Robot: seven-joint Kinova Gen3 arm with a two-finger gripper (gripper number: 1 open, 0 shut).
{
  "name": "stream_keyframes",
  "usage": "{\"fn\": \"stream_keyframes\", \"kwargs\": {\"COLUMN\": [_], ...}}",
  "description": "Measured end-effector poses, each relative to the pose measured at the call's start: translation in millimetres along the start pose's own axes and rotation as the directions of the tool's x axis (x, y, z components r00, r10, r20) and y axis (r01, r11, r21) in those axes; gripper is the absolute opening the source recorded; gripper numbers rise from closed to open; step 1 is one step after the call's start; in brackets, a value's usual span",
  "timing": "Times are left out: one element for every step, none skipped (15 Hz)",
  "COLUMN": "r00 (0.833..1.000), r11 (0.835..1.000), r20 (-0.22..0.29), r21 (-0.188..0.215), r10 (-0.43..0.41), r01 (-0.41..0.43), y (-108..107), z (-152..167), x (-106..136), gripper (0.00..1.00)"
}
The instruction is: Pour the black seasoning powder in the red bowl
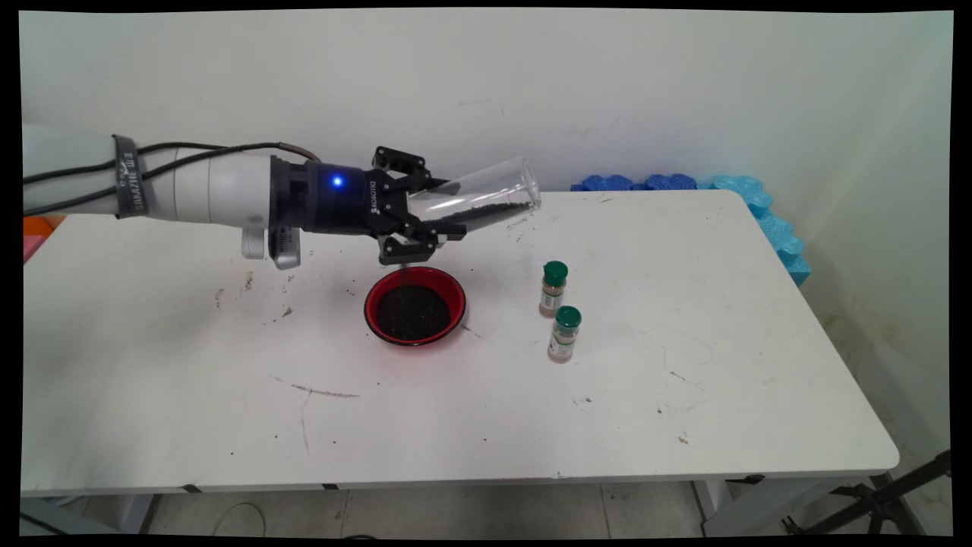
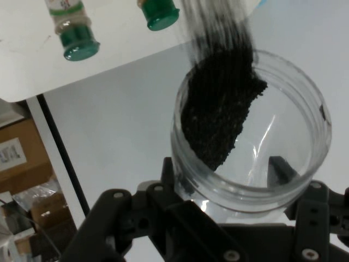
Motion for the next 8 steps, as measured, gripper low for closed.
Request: {"fn": "stream_keyframes", "kwargs": {"r00": [1.0, 1.0, 1.0, 1.0, 0.999, 0.999, 0.999, 0.999], "r11": [1.0, 1.0, 1.0, 1.0, 0.999, 0.999, 0.999, 0.998], "r20": [0.002, 0.005, 0.009, 0.013, 0.017, 0.021, 0.025, 0.029], "r21": [-0.005, -0.009, -0.013, -0.016, -0.021, -0.025, -0.031, -0.038], "r10": [-0.007, -0.013, -0.018, -0.023, -0.028, -0.033, -0.038, -0.045], "r01": [0.007, 0.013, 0.018, 0.023, 0.028, 0.033, 0.039, 0.046], "y": [0.4, 0.7, 0.9, 1.0, 1.4, 1.8, 2.4, 3.2], "z": [-0.1, -0.2, -0.4, -0.6, -0.8, -0.9, -0.9, -0.9], "x": [0.0, -0.1, -0.3, -0.6, -0.8, -1.1, -1.2, -1.4], "gripper": [0.0, 0.0, 0.0, 0.0, 0.0, 0.0, 0.0, 0.0]}}
